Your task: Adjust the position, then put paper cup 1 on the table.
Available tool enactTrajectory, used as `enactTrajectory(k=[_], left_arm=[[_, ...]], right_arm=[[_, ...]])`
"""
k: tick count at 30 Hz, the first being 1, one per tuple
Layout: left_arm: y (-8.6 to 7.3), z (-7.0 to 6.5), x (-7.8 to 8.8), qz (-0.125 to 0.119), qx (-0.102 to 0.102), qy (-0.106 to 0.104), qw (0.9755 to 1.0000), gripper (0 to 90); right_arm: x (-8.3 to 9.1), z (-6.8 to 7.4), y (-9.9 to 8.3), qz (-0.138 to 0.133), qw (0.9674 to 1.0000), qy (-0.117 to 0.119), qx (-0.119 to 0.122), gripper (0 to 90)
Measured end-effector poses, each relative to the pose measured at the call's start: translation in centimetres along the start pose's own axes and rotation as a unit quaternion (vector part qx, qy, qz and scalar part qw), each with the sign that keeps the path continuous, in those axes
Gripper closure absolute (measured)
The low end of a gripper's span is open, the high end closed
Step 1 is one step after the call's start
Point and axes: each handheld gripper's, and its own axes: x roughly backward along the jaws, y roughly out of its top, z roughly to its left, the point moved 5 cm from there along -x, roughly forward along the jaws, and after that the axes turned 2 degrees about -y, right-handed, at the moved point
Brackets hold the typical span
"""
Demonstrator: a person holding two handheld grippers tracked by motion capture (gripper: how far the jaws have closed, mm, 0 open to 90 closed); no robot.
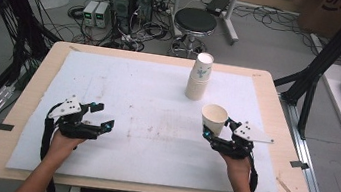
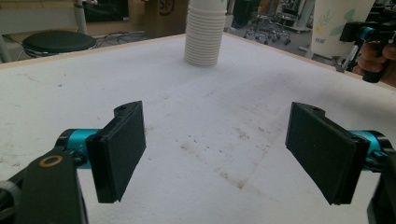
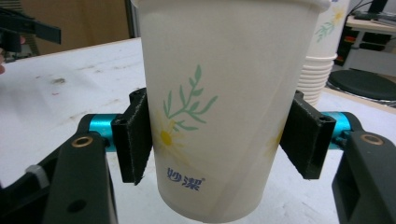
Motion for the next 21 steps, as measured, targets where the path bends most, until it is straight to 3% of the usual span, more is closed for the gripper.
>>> enactTrajectory(k=[21], left_arm=[[0.2, 0.1, -0.3, -0.016, 0.004, -0.004, 0.9999, 20.1]], right_arm=[[1.5, -2.3, -0.3, -0.011, 0.9978, -0.062, -0.018, 33.8]])
